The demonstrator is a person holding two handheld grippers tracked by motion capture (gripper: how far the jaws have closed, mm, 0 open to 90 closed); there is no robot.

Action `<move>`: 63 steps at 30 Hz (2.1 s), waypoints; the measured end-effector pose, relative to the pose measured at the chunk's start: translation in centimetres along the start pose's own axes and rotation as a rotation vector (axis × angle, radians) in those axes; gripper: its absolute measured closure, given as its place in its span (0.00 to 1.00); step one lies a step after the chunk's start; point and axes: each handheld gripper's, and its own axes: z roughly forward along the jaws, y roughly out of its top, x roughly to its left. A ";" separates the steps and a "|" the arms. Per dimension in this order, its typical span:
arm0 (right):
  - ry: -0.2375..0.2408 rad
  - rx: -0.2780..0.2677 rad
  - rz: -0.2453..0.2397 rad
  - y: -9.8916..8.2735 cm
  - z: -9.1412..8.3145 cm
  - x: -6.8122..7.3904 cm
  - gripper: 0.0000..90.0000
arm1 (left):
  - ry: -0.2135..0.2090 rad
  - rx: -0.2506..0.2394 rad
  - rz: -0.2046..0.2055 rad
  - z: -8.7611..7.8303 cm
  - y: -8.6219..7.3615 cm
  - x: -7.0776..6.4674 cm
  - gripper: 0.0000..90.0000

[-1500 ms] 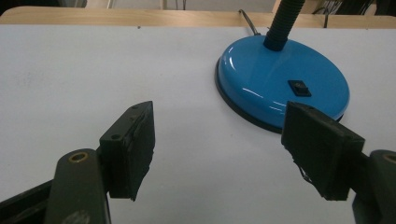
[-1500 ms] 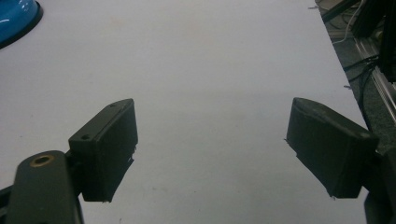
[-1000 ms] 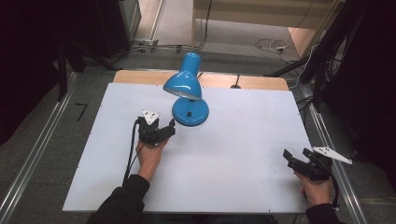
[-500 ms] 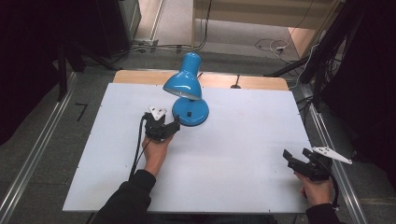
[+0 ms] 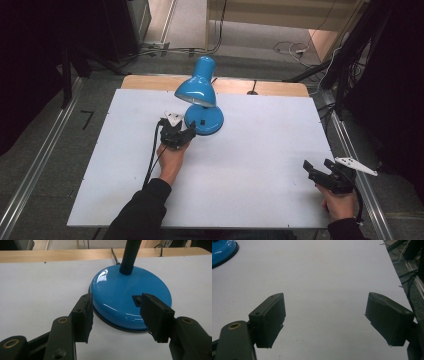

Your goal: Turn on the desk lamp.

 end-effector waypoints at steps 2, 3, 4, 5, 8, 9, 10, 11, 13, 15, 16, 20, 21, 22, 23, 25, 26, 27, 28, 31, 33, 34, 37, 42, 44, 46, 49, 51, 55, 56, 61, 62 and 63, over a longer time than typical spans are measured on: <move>0.001 -0.003 -0.003 0.0 0.0 0.0 0.17 | 0.003 -0.002 0.004 0.2 0.1 -0.1 0.49; 0.001 0.000 0.002 0.0 0.0 0.0 0.17 | 0.004 -0.002 0.006 0.3 0.1 -0.1 0.50; 0.001 0.000 0.002 0.0 0.0 0.0 0.17 | 0.007 0.002 0.009 0.5 0.1 -0.2 0.50; 0.002 0.001 0.003 0.0 0.0 0.0 0.17 | 0.009 0.006 0.010 0.6 0.2 -0.3 0.51; 0.003 0.002 0.004 0.0 0.1 0.0 0.17 | -0.005 0.006 0.009 1.1 0.3 -0.6 0.56; 0.004 0.002 0.006 0.0 0.1 0.0 0.17 | -0.005 0.008 0.015 1.2 0.3 -0.6 0.58; 0.004 0.002 0.006 0.0 0.1 0.0 0.17 | -0.007 0.010 0.014 1.3 0.3 -0.7 0.60; 0.005 0.002 0.007 0.0 0.1 0.0 0.17 | -0.007 0.010 0.014 1.3 0.3 -0.7 0.63; 0.006 0.002 0.008 0.0 0.1 0.0 0.17 | -0.017 0.016 0.013 1.6 0.4 -0.8 0.68; 0.007 0.002 0.007 0.0 0.1 -0.1 0.17 | -0.033 0.017 0.016 1.8 0.5 -1.0 0.74; 0.007 0.002 0.007 0.0 0.0 -0.1 0.17 | -0.033 0.017 0.016 1.8 0.5 -1.0 0.77; 0.009 0.001 0.007 0.0 0.0 -0.1 0.17 | -0.052 0.030 0.033 2.3 0.7 -1.6 0.83; 0.010 0.000 0.010 0.0 0.0 0.0 0.17 | -0.054 0.029 0.044 2.4 0.8 -1.8 0.87; 0.011 0.000 0.010 0.0 0.0 0.0 0.17 | -0.053 0.022 0.046 2.5 0.9 -2.0 0.89; 0.011 0.000 0.010 0.0 0.0 0.0 0.17 | -0.053 0.024 0.058 2.6 1.0 -2.1 0.89; 0.013 -0.001 0.006 0.0 0.0 0.0 0.17 | -0.056 0.020 0.060 2.8 1.1 -2.4 0.96; 0.014 0.000 0.007 0.0 0.0 0.0 0.17 | -0.054 0.021 0.064 2.9 1.1 -2.6 0.98; 0.013 -0.001 0.009 0.0 0.0 0.0 0.17 | -0.057 0.026 0.070 3.0 1.2 -2.7 1.00; 0.014 -0.001 0.010 0.0 0.0 -0.1 0.17 | -0.057 0.028 0.070 3.1 1.2 -2.8 1.00; 0.015 -0.003 0.009 0.0 0.0 -0.1 0.17 | -0.068 0.035 0.064 3.5 1.3 -3.0 1.00; 0.016 -0.002 0.011 0.0 0.0 -0.1 0.17 | -0.070 0.039 0.061 3.7 1.3 -3.2 1.00; 0.016 -0.002 0.011 0.0 0.0 -0.1 0.17 | -0.068 0.047 0.070 3.7 1.3 -3.2 1.00; 0.018 -0.004 0.007 0.0 0.0 -0.2 0.17 | -0.067 0.051 0.070 4.0 1.2 -3.3 1.00; 0.021 -0.003 0.010 0.0 -0.1 -0.1 0.17 | -0.063 0.066 0.065 4.4 1.0 -3.4 1.00; 0.021 -0.003 0.012 0.0 -0.1 -0.1 0.17 | -0.062 0.071 0.061 4.5 0.9 -3.3 1.00; 0.021 -0.004 0.012 0.0 -0.1 -0.1 0.17 | -0.060 0.071 0.054 4.6 0.9 -3.2 1.00; 0.021 -0.003 0.014 0.0 -0.1 -0.1 0.17 | -0.061 0.071 0.055 4.6 0.9 -3.1 1.00; 0.021 -0.003 0.014 0.0 -0.1 -0.1 0.17 | -0.060 0.069 0.051 4.7 0.9 -3.1 1.00; 0.021 -0.003 0.014 0.0 -0.1 -0.1 0.17 | -0.055 0.072 0.048 4.8 0.8 -3.1 1.00; 0.021 -0.003 0.015 0.0 -0.1 -0.1 0.17 | -0.055 0.073 0.049 4.8 0.8 -3.1 1.00; 0.022 -0.003 0.012 0.0 -0.1 -0.2 0.17 | -0.053 0.071 0.047 4.8 0.7 -3.1 1.00; 0.022 -0.003 0.012 0.0 -0.1 -0.2 0.17 | -0.055 0.071 0.046 4.8 0.7 -3.1 1.00; 0.022 -0.003 0.012 0.0 -0.1 -0.2 0.17 | -0.055 0.070 0.046 4.8 0.7 -3.1 1.00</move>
